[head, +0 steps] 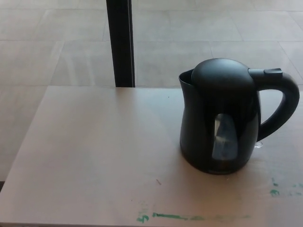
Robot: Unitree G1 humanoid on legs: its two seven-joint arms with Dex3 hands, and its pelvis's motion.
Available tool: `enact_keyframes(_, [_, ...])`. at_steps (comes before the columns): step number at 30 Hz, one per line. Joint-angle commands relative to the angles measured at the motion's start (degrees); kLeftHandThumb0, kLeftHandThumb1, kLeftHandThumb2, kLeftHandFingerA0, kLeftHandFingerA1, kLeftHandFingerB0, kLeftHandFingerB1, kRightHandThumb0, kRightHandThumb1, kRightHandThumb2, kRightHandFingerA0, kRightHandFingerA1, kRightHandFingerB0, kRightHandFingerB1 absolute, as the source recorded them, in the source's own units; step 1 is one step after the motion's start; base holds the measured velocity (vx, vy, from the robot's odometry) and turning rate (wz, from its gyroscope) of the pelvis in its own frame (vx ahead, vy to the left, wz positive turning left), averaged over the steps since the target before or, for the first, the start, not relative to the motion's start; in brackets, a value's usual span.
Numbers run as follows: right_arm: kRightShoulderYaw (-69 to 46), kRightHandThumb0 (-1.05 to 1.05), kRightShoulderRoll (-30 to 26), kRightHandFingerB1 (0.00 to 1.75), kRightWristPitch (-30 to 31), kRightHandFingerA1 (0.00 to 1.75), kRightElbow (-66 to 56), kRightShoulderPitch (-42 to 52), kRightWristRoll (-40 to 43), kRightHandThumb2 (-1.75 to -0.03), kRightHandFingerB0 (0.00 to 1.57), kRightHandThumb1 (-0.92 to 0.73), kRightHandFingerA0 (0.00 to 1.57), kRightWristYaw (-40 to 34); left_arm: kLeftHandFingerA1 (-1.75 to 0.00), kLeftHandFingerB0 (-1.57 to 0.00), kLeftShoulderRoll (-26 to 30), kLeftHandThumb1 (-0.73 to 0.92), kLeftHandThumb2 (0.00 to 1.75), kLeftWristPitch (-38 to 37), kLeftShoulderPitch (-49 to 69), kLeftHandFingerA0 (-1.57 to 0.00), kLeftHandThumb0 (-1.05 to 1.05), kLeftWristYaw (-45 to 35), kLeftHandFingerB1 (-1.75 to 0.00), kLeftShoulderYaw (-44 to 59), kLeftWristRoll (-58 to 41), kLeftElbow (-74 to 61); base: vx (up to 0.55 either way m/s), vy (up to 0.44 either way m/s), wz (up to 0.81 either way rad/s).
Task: The robot uses its right hand to push down on the lid of a kettle kept in the middle of the desk to close it
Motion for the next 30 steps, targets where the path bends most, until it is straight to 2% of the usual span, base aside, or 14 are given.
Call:
enact_keyframes(1, [-21.2,-0.79,-5.0,0.47,0.4,0.61,4.1,17.5,13.2,-0.95,0.22,-0.57,0.36,2.1,-0.51,-0.32,0.7,0.74,0.63,-0.8,1.3,-0.45,-0.75,0.5,-0.34,0.6,-0.8,0.8,0.0,0.0,0.0])
enact_keyframes(2, [-23.7,-0.75,-4.4,0.38,0.8,0.56,4.6,19.0,14.4,-0.6,0.33,-0.67,0.39,1.8,-0.5,-0.32,0.7,0.74,0.62,-0.9,1.3,-0.45,-0.75,0.6,-0.35,0.5,-0.7,0.8,0.0,0.0,0.0])
enact_keyframes(6, [-31.7,-0.76,-1.5,0.43,1.2,0.64,5.4,26.3,16.0,-0.6,0.36,-0.66,0.42,-1.5,-0.48,-0.3,0.7,0.75,0.63,-0.7,1.2,-0.42,-0.74,0.4,-0.34,0.5,-0.8,0.9,0.0,0.0,0.0])
enact_keyframes(7, [-33.5,-0.83,-0.9,0.5,-0.2,0.66,7.1,28.2,16.5,-0.93,0.32,-0.56,0.45,-2.2,-0.48,-0.3,0.7,0.75,0.63,-0.4,1.0,-0.42,-0.74,0.4,-0.34,0.7,-0.9,0.9,0.0,0.0,0.0])
enact_keyframes(8, [-36.3,-0.71,0.5,0.38,-3.1,0.57,8.6,33.4,16.4,-0.61,0.34,-0.68,0.43,-3.8,-0.47,-0.28,0.9,0.77,0.63,-0.5,1.2,-0.39,-0.74,0.0,-0.34,0.4,-0.7,0.7,0.0,0.0,0.0])
enact_keyframes(10, [-39.2,-0.65,3.4,0.32,-5.5,0.43,9.8,40.1,15.9,-0.62,0.32,-0.7,0.39,-6.4,-0.48,-0.3,0.9,0.76,0.63,-0.3,1.2,-0.41,-0.73,0.1,-0.34,0.5,-0.9,0.3,0.0,0.0,0.0])
enact_keyframes(11, [-40.1,-0.67,4.7,0.45,-5.5,0.5,9.9,41.7,16.1,-0.89,0.26,-0.56,0.31,-7.5,-0.5,-0.3,0.9,0.75,0.63,-0.2,1.2,-0.42,-0.74,0.1,-0.34,0.6,-1.0,0.2,0.0,0.0,0.0])
enact_keyframes(13, [-42.2,-0.6,7.4,0.31,-5.0,0.38,9.7,44.8,16.9,-0.6,0.3,-0.7,0.33,-8.7,-0.51,-0.31,0.6,0.75,0.63,-0.3,1.3,-0.44,-0.73,0.3,-0.35,0.6,-1.0,0.3,0.0,0.0,0.0])
enact_keyframes(23, [-46.3,-0.58,22.7,0.3,-9.9,0.36,15.8,51.8,21.4,-0.61,0.29,-0.7,0.27,-13.2,-0.45,-0.29,0.3,0.76,0.63,-0.3,0.4,-0.42,-0.74,0.9,-0.33,0.3,-0.6,0.8,0.0,0.0,0.0])
enact_keyframes(24, [-45.9,-0.63,25.1,0.43,-11.5,0.49,16.3,52.4,21.2,-0.86,0.21,-0.59,0.3,-13.9,-0.47,-0.29,0.3,0.76,0.63,-0.5,0.4,-0.43,-0.74,0.5,-0.34,0.5,-0.8,0.9,0.0,0.0,0.0])
enact_keyframes(25, [-46.2,-0.56,25.8,0.31,-10.9,0.37,16.4,52.2,21.8,-0.61,0.28,-0.71,0.38,-14.0,-0.47,-0.29,0.0,0.76,0.63,-0.3,0.1,-0.42,-0.73,0.4,-0.34,0.7,-1.1,0.8,0.0,0.0,0.0])
enact_keyframes(27, [-45.9,-0.58,26.4,0.32,-11.2,0.39,17.6,52.0,21.8,-0.61,0.27,-0.69,0.37,-14.4,-0.47,-0.29,-0.1,0.76,0.63,-0.2,-0.1,-0.41,-0.73,0.3,-0.34,0.8,-1.2,0.8,0.0,0.0,0.0])
enact_keyframes(28, [-45.0,-0.6,26.8,0.43,-12.1,0.5,19.6,51.4,21.2,-0.85,0.19,-0.59,0.3,-15.1,-0.5,-0.29,0.0,0.75,0.63,0.1,-0.1,-0.42,-0.74,-0.1,-0.34,0.7,-1.2,0.3,0.0,0.0,0.0])
enact_keyframes(30, [-44.5,-0.6,27.7,0.43,-12.7,0.5,19.5,51.6,22.1,-0.85,0.2,-0.6,0.3,-15.1,-0.49,-0.3,0.3,0.75,0.63,0.3,-0.2,-0.43,-0.73,0.1,-0.34,1.0,-1.4,0.3,0.0,0.0,0.0])
